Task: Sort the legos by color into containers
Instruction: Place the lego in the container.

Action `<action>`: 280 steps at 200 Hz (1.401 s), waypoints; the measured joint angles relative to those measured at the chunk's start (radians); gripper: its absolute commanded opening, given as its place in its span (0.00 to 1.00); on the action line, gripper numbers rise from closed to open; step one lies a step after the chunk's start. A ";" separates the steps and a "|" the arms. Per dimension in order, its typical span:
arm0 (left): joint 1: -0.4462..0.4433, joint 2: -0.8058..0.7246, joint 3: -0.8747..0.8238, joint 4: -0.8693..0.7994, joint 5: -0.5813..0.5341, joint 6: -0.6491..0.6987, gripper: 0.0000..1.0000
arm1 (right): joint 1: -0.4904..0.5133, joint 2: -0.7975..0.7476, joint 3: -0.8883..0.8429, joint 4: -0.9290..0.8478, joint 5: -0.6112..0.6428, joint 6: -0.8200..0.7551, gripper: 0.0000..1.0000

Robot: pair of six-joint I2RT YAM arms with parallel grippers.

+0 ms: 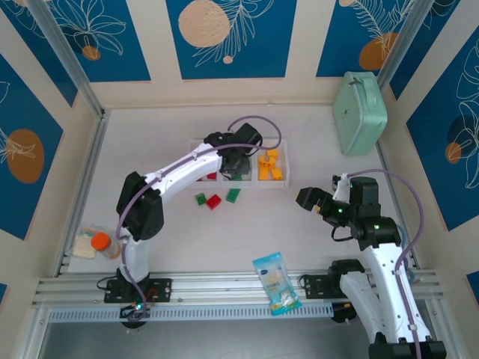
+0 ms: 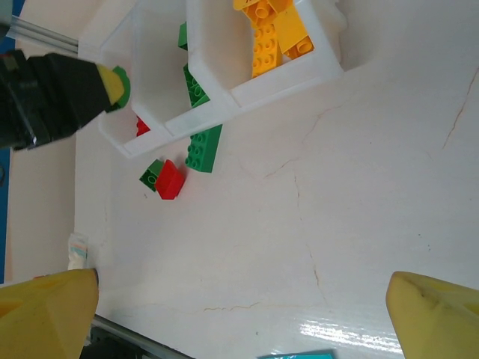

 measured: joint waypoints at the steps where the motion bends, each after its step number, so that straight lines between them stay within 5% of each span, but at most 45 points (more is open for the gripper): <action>1: 0.003 0.003 0.003 0.000 0.000 0.000 0.20 | -0.001 0.000 0.000 0.000 0.000 0.000 0.99; 132: 0.063 0.152 0.066 0.043 0.143 0.039 0.35 | -0.009 0.000 0.000 -0.018 0.000 -0.004 0.99; 168: 0.062 0.151 0.016 0.090 0.179 0.035 0.60 | -0.009 -0.001 0.000 -0.022 0.000 -0.004 0.99; 190: 0.062 0.132 -0.010 0.111 0.182 0.038 0.65 | -0.009 -0.001 0.000 -0.022 0.000 -0.003 0.99; 248: 0.059 -0.053 -0.158 0.162 0.172 0.041 1.00 | -0.009 -0.001 0.000 -0.021 0.000 -0.003 0.99; 280: 0.045 -0.142 -0.253 0.175 0.171 0.057 0.99 | -0.009 -0.001 0.000 -0.021 0.000 -0.002 0.99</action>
